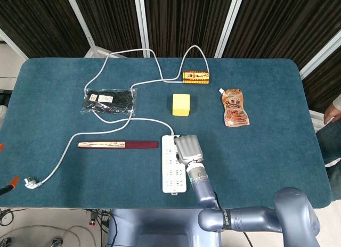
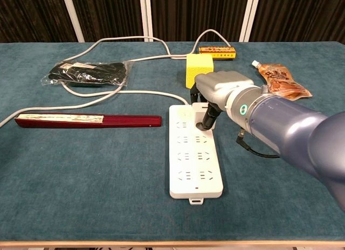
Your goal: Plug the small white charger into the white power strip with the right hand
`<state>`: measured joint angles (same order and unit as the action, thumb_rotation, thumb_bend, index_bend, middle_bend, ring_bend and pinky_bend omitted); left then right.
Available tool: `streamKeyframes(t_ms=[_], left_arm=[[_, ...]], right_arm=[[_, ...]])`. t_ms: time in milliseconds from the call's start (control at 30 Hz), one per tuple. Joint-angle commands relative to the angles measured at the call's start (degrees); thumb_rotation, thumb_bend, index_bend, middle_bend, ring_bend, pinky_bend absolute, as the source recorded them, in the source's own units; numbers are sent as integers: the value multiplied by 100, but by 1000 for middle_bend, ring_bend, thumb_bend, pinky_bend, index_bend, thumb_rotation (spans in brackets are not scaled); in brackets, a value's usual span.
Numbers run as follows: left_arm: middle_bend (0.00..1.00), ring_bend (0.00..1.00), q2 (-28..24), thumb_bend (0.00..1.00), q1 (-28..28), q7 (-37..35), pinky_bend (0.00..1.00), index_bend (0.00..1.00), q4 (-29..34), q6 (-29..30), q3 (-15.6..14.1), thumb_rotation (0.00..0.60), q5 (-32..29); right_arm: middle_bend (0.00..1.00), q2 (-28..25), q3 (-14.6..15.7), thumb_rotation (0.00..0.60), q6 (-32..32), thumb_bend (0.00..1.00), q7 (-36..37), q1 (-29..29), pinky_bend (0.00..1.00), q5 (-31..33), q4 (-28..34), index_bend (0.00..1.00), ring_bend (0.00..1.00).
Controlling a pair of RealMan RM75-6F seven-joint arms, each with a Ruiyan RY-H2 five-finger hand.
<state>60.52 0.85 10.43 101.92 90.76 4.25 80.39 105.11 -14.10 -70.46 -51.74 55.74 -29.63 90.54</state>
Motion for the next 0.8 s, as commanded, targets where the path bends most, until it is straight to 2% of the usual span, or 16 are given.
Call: streamKeyframes(t_ms=[33,133,200,367,500,667,800], left_arm=[[14,0,2,171,0,2,0,162,-1,1,1,600,-1],[14,0,6,171,0,9,0,162,-4,3,2,600,-3],[14,0,4,171,0,10,0,162,-3,5,2,600,-3],[13,0,8,171,1,27,0,163,-3,8,4,600,-8],[14,0,15,170,0,45,0,163,-2,13,7,600,-14],[14,0,18,171,3,54,0,170,2,20,8,600,-16],[14,0,14,171,15,50,0,171,6,44,8,600,-8]], right_arm=[[877,-43,-32,600,-22,751,1,-9,1000,-40,44,1000,979],[849,-136,-94,600,23,751,19,-28,1000,-1,167,969,951],[779,-251,-134,600,134,737,11,-38,993,124,300,888,908],[624,-526,-91,600,150,612,-204,-1,957,244,514,656,811],[486,-687,-142,600,78,532,-363,34,883,479,721,470,699],[404,-927,-202,600,69,469,-494,85,801,780,1015,355,622],[290,-1084,-253,600,227,348,-319,44,752,997,1192,198,535]])
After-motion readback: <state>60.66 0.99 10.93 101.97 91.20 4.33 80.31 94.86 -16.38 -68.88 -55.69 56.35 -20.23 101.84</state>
